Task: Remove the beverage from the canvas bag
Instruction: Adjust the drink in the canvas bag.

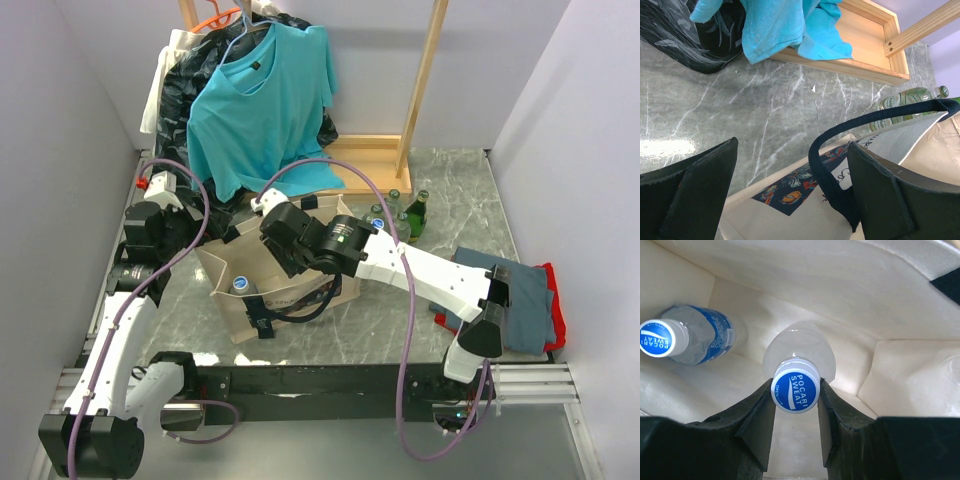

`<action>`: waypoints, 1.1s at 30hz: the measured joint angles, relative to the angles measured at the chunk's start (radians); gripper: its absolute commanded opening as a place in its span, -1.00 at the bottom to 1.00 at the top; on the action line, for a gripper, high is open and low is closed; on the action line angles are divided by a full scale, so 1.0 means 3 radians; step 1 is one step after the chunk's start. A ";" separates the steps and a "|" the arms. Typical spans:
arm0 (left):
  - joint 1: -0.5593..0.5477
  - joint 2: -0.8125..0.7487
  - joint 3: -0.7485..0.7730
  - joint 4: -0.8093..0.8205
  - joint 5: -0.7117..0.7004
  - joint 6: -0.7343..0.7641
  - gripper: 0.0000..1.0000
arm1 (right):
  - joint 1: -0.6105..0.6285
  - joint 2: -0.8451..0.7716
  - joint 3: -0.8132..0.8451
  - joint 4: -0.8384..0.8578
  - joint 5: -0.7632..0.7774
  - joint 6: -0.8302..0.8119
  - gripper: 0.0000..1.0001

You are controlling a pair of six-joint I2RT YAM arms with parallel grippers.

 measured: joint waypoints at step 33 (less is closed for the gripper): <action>0.0000 0.0000 0.0000 0.0000 -0.0001 0.0000 0.93 | -0.0025 -0.0496 -0.0006 0.0341 0.0366 -0.0103 -1.00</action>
